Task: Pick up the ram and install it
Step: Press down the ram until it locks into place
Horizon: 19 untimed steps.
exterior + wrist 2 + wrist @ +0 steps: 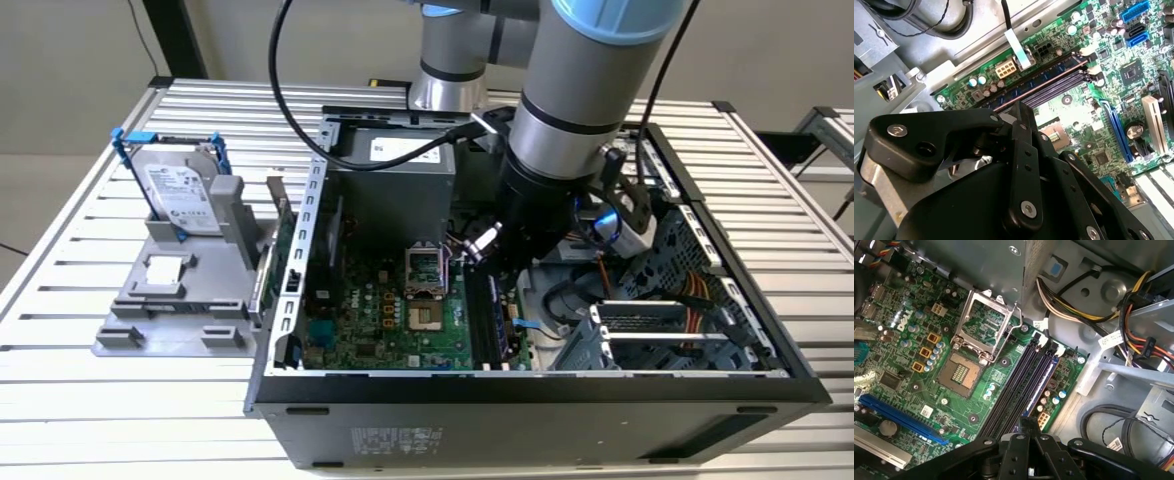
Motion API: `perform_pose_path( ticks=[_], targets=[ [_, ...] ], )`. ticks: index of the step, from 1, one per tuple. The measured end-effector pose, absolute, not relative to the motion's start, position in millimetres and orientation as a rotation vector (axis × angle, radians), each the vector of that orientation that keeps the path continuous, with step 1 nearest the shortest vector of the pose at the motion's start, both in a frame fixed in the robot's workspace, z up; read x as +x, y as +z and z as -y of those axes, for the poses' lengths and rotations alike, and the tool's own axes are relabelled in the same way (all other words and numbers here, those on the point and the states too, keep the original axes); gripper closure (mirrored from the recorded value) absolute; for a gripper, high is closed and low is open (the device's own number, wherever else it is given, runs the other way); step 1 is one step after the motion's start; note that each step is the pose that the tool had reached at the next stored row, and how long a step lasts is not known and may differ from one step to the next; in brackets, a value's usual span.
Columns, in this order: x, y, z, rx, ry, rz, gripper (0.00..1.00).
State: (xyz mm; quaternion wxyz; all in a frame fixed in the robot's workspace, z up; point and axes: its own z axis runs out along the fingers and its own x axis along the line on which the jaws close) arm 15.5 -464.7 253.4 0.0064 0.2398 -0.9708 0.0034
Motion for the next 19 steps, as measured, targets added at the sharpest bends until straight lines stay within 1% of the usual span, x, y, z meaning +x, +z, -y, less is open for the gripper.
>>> perform_pose_path(
  ticks=[19],
  targets=[
    [15.5, 253.6, 463.9, 1.058, 0.013, 2.945, 1.0]
  ],
)
